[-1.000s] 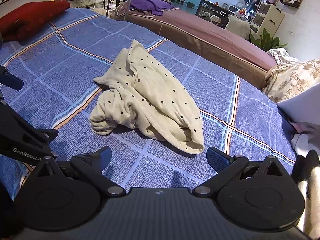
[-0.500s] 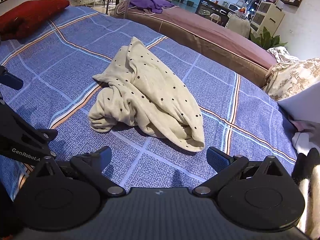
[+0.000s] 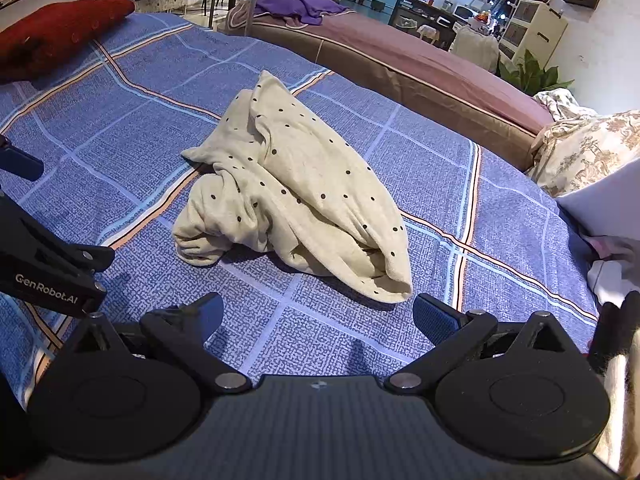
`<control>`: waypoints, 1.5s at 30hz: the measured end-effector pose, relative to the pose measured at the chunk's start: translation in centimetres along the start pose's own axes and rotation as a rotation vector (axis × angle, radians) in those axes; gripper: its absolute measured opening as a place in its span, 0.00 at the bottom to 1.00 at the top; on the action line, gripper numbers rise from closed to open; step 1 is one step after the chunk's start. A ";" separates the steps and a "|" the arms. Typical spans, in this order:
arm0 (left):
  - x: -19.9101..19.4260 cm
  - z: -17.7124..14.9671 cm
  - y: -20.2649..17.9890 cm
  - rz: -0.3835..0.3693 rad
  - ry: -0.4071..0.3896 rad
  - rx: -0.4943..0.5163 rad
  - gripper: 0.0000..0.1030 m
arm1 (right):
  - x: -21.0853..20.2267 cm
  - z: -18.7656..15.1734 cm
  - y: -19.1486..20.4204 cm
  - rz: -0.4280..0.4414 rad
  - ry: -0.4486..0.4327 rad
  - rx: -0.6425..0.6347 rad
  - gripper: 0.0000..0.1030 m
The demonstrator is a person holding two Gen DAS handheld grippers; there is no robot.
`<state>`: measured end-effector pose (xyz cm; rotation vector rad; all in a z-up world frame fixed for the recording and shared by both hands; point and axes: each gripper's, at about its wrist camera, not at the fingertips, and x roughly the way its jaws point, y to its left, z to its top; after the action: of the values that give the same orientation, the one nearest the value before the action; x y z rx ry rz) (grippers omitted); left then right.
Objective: Fold small clothes
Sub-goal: 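Grasp the cream polka-dot shirt with both grippers, then lift the shirt high with both grippers and shake it out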
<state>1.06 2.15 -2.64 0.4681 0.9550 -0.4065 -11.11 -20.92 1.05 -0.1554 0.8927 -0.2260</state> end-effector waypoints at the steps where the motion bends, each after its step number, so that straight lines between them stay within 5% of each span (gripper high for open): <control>1: 0.1 0.0 0.3 -0.005 -0.008 -0.016 1.00 | -0.1 0.0 -0.2 0.005 -0.019 0.012 1.00; 7: 1.3 -0.8 4.1 -0.020 -0.040 -0.140 1.00 | -0.2 -0.5 -2.1 0.149 -0.193 0.120 1.00; 11: 2.3 -1.4 7.0 -0.033 -0.043 -0.250 1.00 | 1.8 1.4 -2.1 0.203 -0.227 0.128 1.00; 14: 3.0 -1.6 8.0 -0.064 -0.042 -0.289 1.00 | 4.2 3.5 -1.0 0.237 -0.226 0.091 0.78; 20: 4.3 -1.8 7.6 -0.083 -0.001 -0.273 1.00 | 8.9 6.4 1.5 0.181 -0.225 0.042 0.75; 22: 4.6 -1.6 7.3 -0.090 0.005 -0.263 1.00 | 9.9 6.7 1.7 0.153 -0.198 0.022 0.27; 24: 4.6 -1.3 7.0 -0.098 -0.002 -0.250 1.00 | 8.7 6.8 0.6 0.151 -0.233 0.069 0.03; 29: 4.6 0.7 5.9 -0.149 -0.057 -0.245 1.00 | 0.0 6.3 -5.5 -0.051 -0.484 0.191 0.02; 33: 4.9 3.5 4.7 -0.263 -0.111 -0.265 1.00 | -3.5 4.5 -12.1 -0.269 -0.509 0.262 0.02; 38: 6.7 7.1 3.1 -0.330 -0.149 -0.295 1.00 | -6.7 1.2 -18.8 -0.380 -0.546 0.524 0.02; 43: 9.4 9.8 0.9 -0.536 -0.137 -0.415 1.00 | -11.0 2.0 -16.6 -0.261 -0.666 0.440 0.02; 45: 9.9 10.4 -0.7 -0.512 -0.097 -0.412 1.00 | -13.0 2.9 -16.1 -0.186 -0.740 0.397 0.02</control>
<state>12.84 -5.35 -6.03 -0.1782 1.0282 -0.6677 -18.82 -32.96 16.25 0.0525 0.0874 -0.4762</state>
